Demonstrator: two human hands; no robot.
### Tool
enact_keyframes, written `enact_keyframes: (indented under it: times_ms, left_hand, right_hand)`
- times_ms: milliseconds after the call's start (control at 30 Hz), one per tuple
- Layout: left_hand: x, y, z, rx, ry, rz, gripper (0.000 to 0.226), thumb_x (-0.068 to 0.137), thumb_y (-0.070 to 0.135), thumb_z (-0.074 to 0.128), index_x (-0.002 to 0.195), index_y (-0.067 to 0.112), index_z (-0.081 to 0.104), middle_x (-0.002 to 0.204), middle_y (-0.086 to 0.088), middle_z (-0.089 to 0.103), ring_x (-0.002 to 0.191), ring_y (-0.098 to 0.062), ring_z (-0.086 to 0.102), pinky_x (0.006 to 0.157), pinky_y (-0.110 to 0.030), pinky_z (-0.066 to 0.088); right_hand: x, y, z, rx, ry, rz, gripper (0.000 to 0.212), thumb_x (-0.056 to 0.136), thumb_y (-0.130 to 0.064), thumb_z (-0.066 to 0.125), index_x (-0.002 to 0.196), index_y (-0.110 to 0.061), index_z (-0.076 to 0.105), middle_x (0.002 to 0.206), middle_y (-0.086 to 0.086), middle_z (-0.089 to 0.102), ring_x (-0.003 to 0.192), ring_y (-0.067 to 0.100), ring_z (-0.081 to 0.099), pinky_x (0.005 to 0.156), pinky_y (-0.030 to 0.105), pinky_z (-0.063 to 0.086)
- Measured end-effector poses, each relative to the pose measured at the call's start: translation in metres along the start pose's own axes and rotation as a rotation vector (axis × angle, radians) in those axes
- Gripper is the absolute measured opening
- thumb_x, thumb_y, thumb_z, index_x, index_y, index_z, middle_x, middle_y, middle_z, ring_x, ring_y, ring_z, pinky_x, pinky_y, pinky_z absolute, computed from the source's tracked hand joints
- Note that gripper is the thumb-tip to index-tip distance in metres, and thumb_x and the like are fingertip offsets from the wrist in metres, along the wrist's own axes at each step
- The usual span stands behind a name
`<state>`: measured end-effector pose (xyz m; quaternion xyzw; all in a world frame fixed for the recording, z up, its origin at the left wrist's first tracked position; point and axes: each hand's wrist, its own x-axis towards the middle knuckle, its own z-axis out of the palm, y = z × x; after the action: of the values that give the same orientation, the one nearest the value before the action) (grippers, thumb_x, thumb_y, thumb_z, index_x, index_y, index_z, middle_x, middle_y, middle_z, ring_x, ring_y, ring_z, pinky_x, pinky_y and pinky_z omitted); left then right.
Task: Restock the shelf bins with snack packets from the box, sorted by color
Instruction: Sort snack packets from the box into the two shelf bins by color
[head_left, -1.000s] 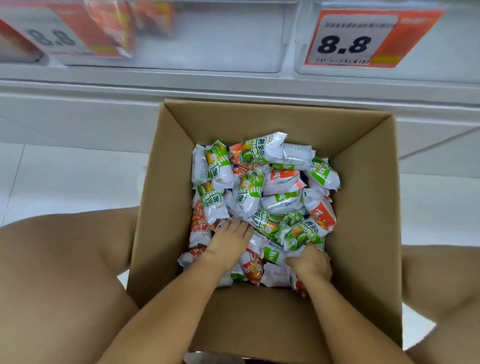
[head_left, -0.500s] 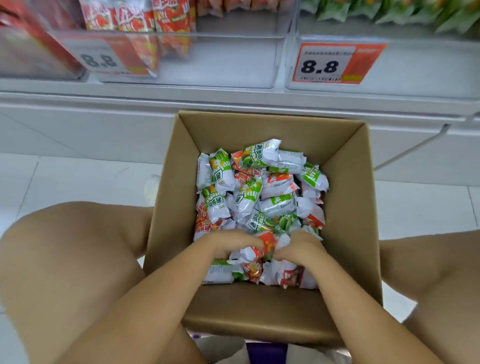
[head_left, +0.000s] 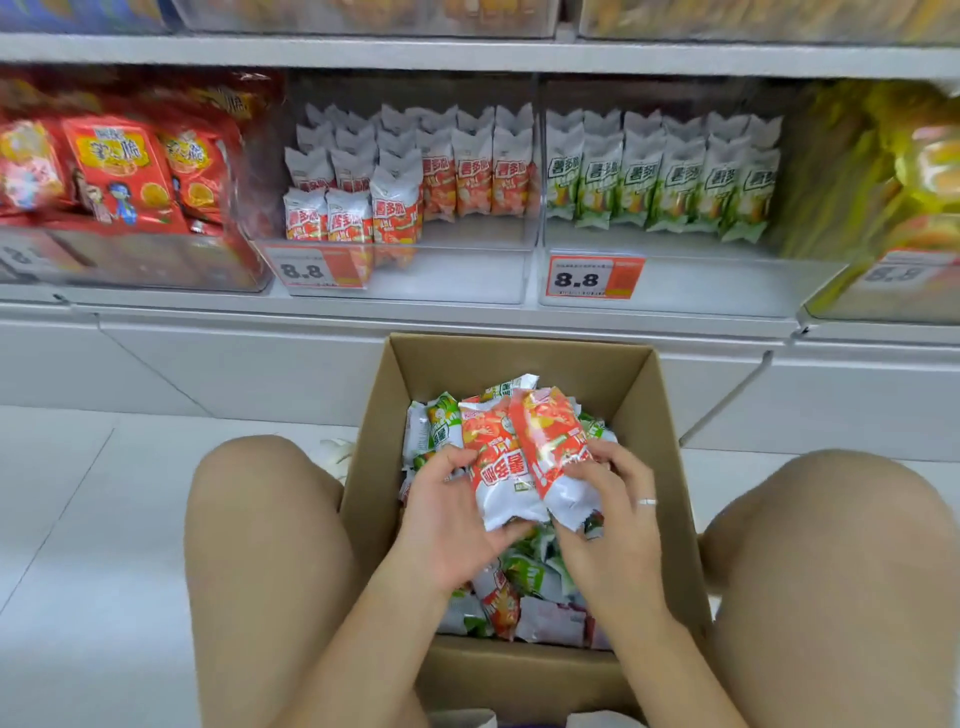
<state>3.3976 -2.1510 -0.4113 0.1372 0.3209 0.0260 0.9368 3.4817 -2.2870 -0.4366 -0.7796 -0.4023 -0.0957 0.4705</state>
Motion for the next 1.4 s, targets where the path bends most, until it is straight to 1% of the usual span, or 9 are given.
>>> enact_keyframes:
  times_ms: [133, 333, 500, 667, 833, 933, 1133, 1233, 1400]
  left_hand:
    - [-0.021, 0.001, 0.009, 0.100, -0.022, 0.112, 0.034, 0.089, 0.028, 0.054, 0.107, 0.005, 0.071, 0.107, -0.015, 0.070, 0.087, -0.026, 0.071, 0.065, -0.033, 0.058]
    - [-0.035, 0.008, 0.006, 0.247, 0.021, 0.209, 0.033, 0.086, 0.016, 0.060, 0.116, 0.004, 0.066, 0.111, -0.014, 0.069, 0.093, -0.024, 0.068, 0.077, -0.033, 0.054]
    - [-0.038, 0.007, 0.009, 0.247, -0.055, 0.231, 0.032, 0.085, 0.013, 0.067, 0.115, 0.000, 0.067, 0.116, -0.020, 0.066, 0.098, -0.029, 0.069, 0.074, -0.034, 0.057]
    - [-0.032, 0.007, 0.011, 0.333, -0.090, 0.277, 0.057, 0.081, 0.013, 0.071, 0.134, 0.002, 0.052, 0.131, -0.020, 0.058, 0.121, -0.036, 0.056, 0.103, -0.047, 0.045]
    - [-0.035, 0.009, 0.012, 0.496, -0.023, 0.264, 0.065, 0.073, 0.018, 0.075, 0.133, 0.010, 0.051, 0.123, -0.013, 0.065, 0.113, -0.030, 0.063, 0.096, -0.044, 0.050]
    - [-0.040, 0.018, 0.011, 0.645, 0.042, 0.288, 0.071, 0.066, 0.020, 0.079, 0.131, 0.019, 0.050, 0.115, -0.005, 0.070, 0.107, -0.022, 0.066, 0.089, -0.035, 0.051]
    - [-0.054, 0.044, 0.001, 0.975, 0.249, 0.419, 0.081, 0.057, 0.032, 0.085, 0.127, 0.028, 0.043, 0.113, 0.001, 0.065, 0.095, -0.010, 0.068, 0.083, -0.027, 0.054]
    - [-0.059, 0.053, 0.001, 0.981, 0.343, 0.575, 0.052, 0.066, 0.022, 0.088, 0.106, 0.025, 0.056, 0.093, 0.007, 0.070, 0.080, -0.002, 0.068, 0.066, -0.016, 0.050]
    - [-0.064, 0.062, 0.001, 0.789, 0.207, 0.660, 0.050, 0.059, 0.020, 0.081, 0.107, 0.016, 0.066, 0.096, 0.002, 0.075, 0.090, -0.010, 0.069, 0.078, -0.023, 0.052]
  right_hand:
    - [0.000, -0.010, -0.004, 0.059, -0.066, -0.064, 0.059, 0.066, -0.001, 0.082, 0.111, -0.021, 0.050, 0.129, -0.001, 0.042, 0.125, 0.010, 0.042, 0.090, 0.036, 0.054]
    - [0.013, -0.046, -0.014, 0.319, -0.099, 0.114, 0.020, 0.086, -0.044, 0.059, 0.105, -0.040, 0.060, 0.124, -0.023, 0.052, 0.120, 0.004, 0.051, 0.095, 0.012, 0.041]
    - [0.023, -0.060, -0.008, 0.651, -0.042, 0.602, 0.037, 0.072, -0.033, 0.075, 0.107, -0.037, 0.064, 0.118, -0.015, 0.063, 0.111, -0.002, 0.058, 0.081, 0.017, 0.055]
    - [0.029, -0.061, -0.007, 0.797, -0.161, 0.774, 0.042, 0.077, -0.045, 0.073, 0.116, -0.041, 0.057, 0.121, -0.006, 0.064, 0.108, 0.012, 0.064, 0.081, 0.027, 0.057]
    - [0.032, -0.053, -0.007, 0.869, -0.100, 0.916, 0.063, 0.058, -0.025, 0.082, 0.114, -0.037, 0.055, 0.120, 0.004, 0.063, 0.105, 0.022, 0.065, 0.089, 0.045, 0.054]
    - [0.040, -0.047, -0.014, 0.827, -0.097, 0.929, 0.066, 0.051, -0.028, 0.082, 0.112, -0.036, 0.058, 0.119, 0.005, 0.063, 0.105, 0.024, 0.065, 0.090, 0.047, 0.053]
    - [0.057, -0.038, -0.030, 0.894, -0.037, 0.956, 0.058, 0.073, -0.002, 0.076, 0.122, -0.025, 0.055, 0.112, 0.008, 0.064, 0.096, 0.022, 0.067, 0.080, 0.038, 0.054]
    - [0.062, -0.036, -0.034, 0.787, 0.015, 0.869, 0.054, 0.081, 0.006, 0.068, 0.123, -0.024, 0.055, 0.110, 0.003, 0.066, 0.089, 0.010, 0.068, 0.082, 0.033, 0.053]
    - [0.072, -0.033, -0.041, 0.829, 0.071, 0.904, 0.036, 0.087, -0.003, 0.064, 0.119, -0.017, 0.055, 0.101, 0.004, 0.070, 0.081, 0.010, 0.069, 0.073, 0.023, 0.057]
